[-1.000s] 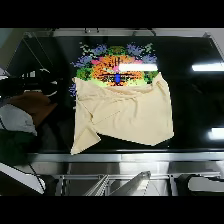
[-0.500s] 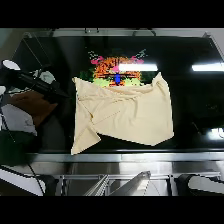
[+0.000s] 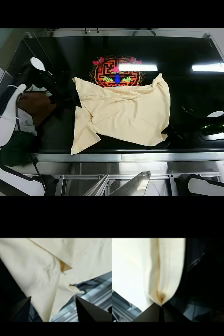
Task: Fold the shirts.
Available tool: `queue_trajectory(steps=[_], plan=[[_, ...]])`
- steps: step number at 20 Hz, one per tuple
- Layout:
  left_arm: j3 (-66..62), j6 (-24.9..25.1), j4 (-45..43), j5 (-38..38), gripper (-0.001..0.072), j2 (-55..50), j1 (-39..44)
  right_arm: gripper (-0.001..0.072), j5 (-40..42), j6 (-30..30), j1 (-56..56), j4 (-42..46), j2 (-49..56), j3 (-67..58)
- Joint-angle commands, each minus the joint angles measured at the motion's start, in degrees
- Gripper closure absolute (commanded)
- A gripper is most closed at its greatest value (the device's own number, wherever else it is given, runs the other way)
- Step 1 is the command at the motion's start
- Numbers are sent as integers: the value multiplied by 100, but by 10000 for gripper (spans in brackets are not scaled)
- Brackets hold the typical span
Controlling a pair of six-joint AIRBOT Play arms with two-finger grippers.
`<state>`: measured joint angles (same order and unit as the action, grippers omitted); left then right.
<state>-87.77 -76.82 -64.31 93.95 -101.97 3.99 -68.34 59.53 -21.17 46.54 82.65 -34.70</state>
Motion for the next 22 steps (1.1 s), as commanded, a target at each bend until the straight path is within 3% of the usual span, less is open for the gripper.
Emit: queue_trajectory(steps=[1,11,12,14,18,22], plan=[[415,-184,-662,-184,108,-11,597,689,105,-131,269,-273,4,24],[1130,-57,-411,-1200,128,-11,896,689,103,-216,262,-275,4,24],[1130,2,-409,-1198,264,-11,896,690,103,-216,262,-275,2,24],[1130,162,-382,-1182,668,-9,896,690,103,-214,262,-275,2,24],[872,824,531,-811,687,131,713,690,103,-214,256,-267,2,22],[968,1580,2210,-271,686,599,-127,690,79,-208,138,-302,-4,-68]])
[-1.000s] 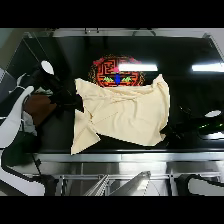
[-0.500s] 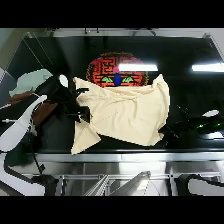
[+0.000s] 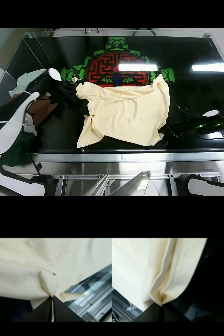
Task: Fold the shirts.
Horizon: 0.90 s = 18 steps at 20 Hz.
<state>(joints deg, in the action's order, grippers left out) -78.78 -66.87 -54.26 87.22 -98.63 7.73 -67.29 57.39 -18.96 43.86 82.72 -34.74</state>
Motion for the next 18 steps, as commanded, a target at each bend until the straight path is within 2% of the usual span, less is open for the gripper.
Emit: queue_trajectory(steps=[1,3,9,10,11,14,15,16,17,18], plan=[[271,680,1517,481,686,385,-793,690,-114,2,-190,-101,-15,-114],[774,857,1851,704,686,619,-1467,690,-326,0,-457,-249,-22,-225],[2382,1154,1766,570,688,905,-3182,690,-476,-2,-1001,-297,-22,-337],[2601,1156,1672,398,654,907,-3314,690,-476,-44,-999,-299,-22,-337],[2798,1156,1576,153,493,907,-3405,690,-474,-46,-990,-299,-22,-337],[2994,1154,1403,-282,462,907,-3506,690,-472,-66,-988,-299,-22,-337],[2909,1150,1405,-247,404,907,-3486,690,-472,-66,-988,-299,-22,-337],[2785,1150,1405,-151,252,907,-3425,690,-468,-66,-988,-299,-22,-337],[2658,1106,1388,-98,-13,909,-3318,690,-452,-66,-988,-299,-22,-337],[2538,1104,1377,-66,-13,909,-3163,690,-428,-66,-988,-297,-22,-337]])
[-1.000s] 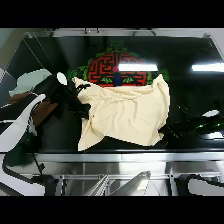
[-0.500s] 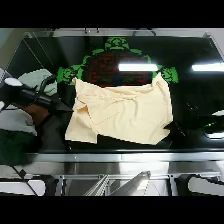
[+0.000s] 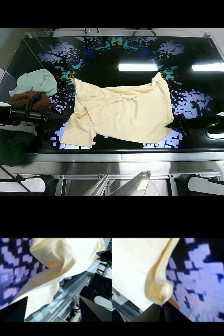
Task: Fold the shirts.
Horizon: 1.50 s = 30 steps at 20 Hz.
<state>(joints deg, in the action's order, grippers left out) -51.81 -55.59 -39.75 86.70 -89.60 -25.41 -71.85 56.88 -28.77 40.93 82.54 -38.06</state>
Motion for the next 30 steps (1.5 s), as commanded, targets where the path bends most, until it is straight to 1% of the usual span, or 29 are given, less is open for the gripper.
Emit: queue_trajectory(steps=[1,5,6,7,10,11,12,13,14,15,17,20,21,22,23,24,25,26,28,30], plan=[[-282,-11,-131,-50,-13,4,350,690,50,-15,-7,-7,-4,-4],[-651,31,-131,-778,-13,0,1169,690,90,-15,-7,-4,-4,-4],[-708,92,-146,-850,-13,-26,1333,690,90,-15,-7,-4,-4,-4],[-785,107,-234,-730,0,-129,1467,690,92,-15,-7,-4,-4,-4],[-942,4,-468,63,0,-625,1679,690,87,-13,-7,-4,-4,-4],[-968,-63,-485,216,44,-796,1707,690,85,-13,-7,-7,-4,-4],[-968,-59,-490,251,244,-909,1705,689,72,-11,-7,-7,-4,-4],[-973,-55,-535,157,424,-1003,1705,690,24,-11,-7,-7,-4,-4],[-999,-55,-555,26,581,-1071,1705,690,-35,-11,-7,-7,-4,-4],[-1038,-33,-527,-103,708,-1106,1705,690,-105,-11,-7,-7,-4,-4],[-1134,-24,-352,-192,688,-1099,1705,690,-240,-11,-15,-7,-4,-4],[-1187,70,-138,-116,684,-920,1650,679,-275,-15,-26,9,-4,-7],[-1187,72,-138,-103,684,-883,1655,585,-243,-15,-28,55,-4,-7],[-1185,79,-142,-52,684,-879,1657,332,-192,-11,-28,149,-2,-4],[-1178,114,-138,-11,684,-883,1659,235,-168,-4,-31,345,-2,0],[-1137,116,-101,-13,683,-883,1663,252,-166,22,-28,544,-2,17],[-1075,133,-107,-31,684,-883,1663,312,-164,22,-28,586,-2,101],[-979,190,-107,-33,684,-883,1655,347,-131,-17,-28,581,-2,214],[-780,297,-116,-52,684,-883,1657,347,15,-173,-15,555,0,448],[-656,310,-94,-125,683,-883,1657,347,-31,-208,-2,535,35,540]])
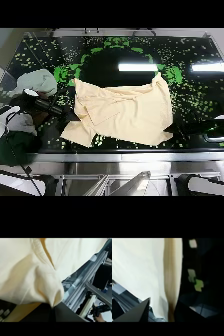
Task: Fold the shirts.
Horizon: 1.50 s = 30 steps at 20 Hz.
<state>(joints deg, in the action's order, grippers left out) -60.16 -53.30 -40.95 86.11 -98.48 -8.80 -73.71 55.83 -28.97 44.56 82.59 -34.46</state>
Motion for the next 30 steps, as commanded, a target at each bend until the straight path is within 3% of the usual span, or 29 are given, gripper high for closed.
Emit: queue_trajectory(steps=[1,2,3,4,5,7,9,13,15,19,22,24,26,30], plan=[[192,83,50,-57,683,4,-7,347,50,-103,17,173,33,184],[184,81,59,-48,684,11,-4,351,-83,-101,17,160,31,184],[140,81,66,-4,683,11,-4,412,-295,-103,17,94,28,181],[68,76,66,50,683,11,-4,639,-494,-109,15,-11,26,170],[-35,74,68,109,683,11,-4,690,-723,-109,13,-131,26,131],[-267,98,492,369,685,70,-39,691,-1244,-149,9,-485,-37,-79],[-363,562,1755,822,688,474,-219,691,-1864,-195,-13,-1283,-374,-446],[-365,925,4205,2033,688,2006,-1141,690,-2599,-2,-326,-4089,-1930,-1569],[-365,1008,5178,2037,687,2914,-1816,690,-2444,125,-706,-5121,-2686,-2302],[-369,1121,7528,2017,687,4581,-3574,690,-1099,420,-1648,-5683,-3995,-3279],[-938,1003,8323,2024,687,5075,-4795,690,-560,258,-2260,-6255,-4446,-3888],[-1945,754,7989,2015,687,4719,-4802,690,-627,269,-2188,-6011,-4341,-4299],[-2955,468,6419,1836,687,4299,-4371,690,-608,328,-1941,-5073,-4181,-4317],[-3598,168,3399,988,685,3375,-2247,690,-61,393,-573,-3056,-3576,-3775]])
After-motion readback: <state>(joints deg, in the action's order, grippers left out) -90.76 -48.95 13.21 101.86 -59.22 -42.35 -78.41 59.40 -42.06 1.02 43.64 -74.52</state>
